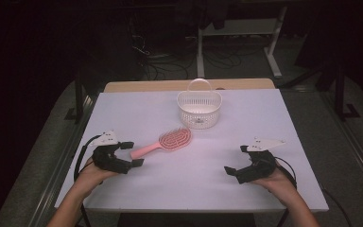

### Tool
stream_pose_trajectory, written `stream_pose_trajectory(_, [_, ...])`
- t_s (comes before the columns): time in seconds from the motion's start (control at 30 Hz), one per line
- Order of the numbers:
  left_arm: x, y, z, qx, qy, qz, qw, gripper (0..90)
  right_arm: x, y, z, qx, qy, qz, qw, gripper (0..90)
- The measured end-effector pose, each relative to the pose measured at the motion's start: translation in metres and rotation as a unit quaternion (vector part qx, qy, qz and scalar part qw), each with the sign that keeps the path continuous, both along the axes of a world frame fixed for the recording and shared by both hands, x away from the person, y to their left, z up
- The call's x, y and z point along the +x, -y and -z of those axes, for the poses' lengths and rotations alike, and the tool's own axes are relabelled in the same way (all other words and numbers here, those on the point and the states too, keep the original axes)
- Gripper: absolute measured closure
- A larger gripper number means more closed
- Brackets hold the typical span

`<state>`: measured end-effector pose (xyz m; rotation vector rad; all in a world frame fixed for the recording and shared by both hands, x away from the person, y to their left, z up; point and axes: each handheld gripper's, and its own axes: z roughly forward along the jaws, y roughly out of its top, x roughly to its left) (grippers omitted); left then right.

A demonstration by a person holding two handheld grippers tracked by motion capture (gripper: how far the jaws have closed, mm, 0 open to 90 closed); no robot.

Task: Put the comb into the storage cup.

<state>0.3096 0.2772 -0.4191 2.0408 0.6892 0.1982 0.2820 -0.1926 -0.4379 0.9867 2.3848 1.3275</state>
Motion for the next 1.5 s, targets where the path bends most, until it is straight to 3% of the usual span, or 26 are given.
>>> stream_pose_trajectory(0.13, [-0.003,-0.001,0.003,0.000,-0.003,0.011,0.9999,2.7,-0.001,0.000,0.000,0.004,0.000,0.001,1.0000,0.0])
stream_pose_trajectory(0.23, [-0.003,-0.001,0.007,0.001,-0.007,0.016,0.9999,0.0,-0.001,0.001,0.000,0.003,0.000,0.002,1.0000,0.0])
stream_pose_trajectory(0.73, [0.000,-0.005,0.003,0.014,-0.002,0.007,0.9999,0.0,-0.002,0.001,-0.001,0.002,0.010,0.001,0.9999,0.0])
stream_pose_trajectory(1.3, [0.010,-0.003,-0.014,0.005,0.006,0.014,0.9999,1.8,-0.003,0.005,-0.003,0.007,0.011,-0.002,0.9999,0.0])
stream_pose_trajectory(1.5, [0.015,-0.001,-0.018,0.011,0.006,0.010,0.9999,1.6,-0.002,0.005,-0.002,0.007,0.007,-0.002,0.9999,0.0])
